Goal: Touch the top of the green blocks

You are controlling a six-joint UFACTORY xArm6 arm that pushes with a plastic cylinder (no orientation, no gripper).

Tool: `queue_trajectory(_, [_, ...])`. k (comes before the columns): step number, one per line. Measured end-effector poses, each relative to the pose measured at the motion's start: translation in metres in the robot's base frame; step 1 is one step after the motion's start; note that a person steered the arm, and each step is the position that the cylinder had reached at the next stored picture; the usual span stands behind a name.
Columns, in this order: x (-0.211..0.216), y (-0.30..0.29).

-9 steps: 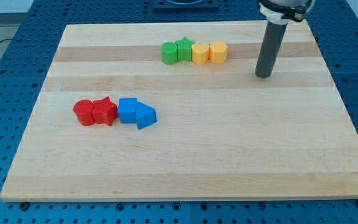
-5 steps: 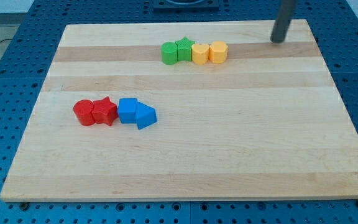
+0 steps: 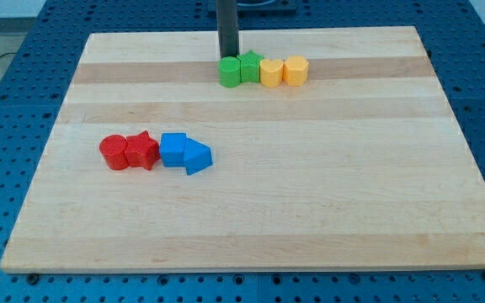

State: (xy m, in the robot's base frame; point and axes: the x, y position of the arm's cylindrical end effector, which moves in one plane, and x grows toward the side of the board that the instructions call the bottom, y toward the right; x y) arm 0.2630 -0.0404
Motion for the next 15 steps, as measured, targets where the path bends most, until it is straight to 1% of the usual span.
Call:
queue_trajectory(6, [-0.008, 0.012])
queue_trajectory(11, [0.018, 0.012])
queue_trajectory(13, [-0.004, 0.013])
queue_trajectory(15, [0.002, 0.018])
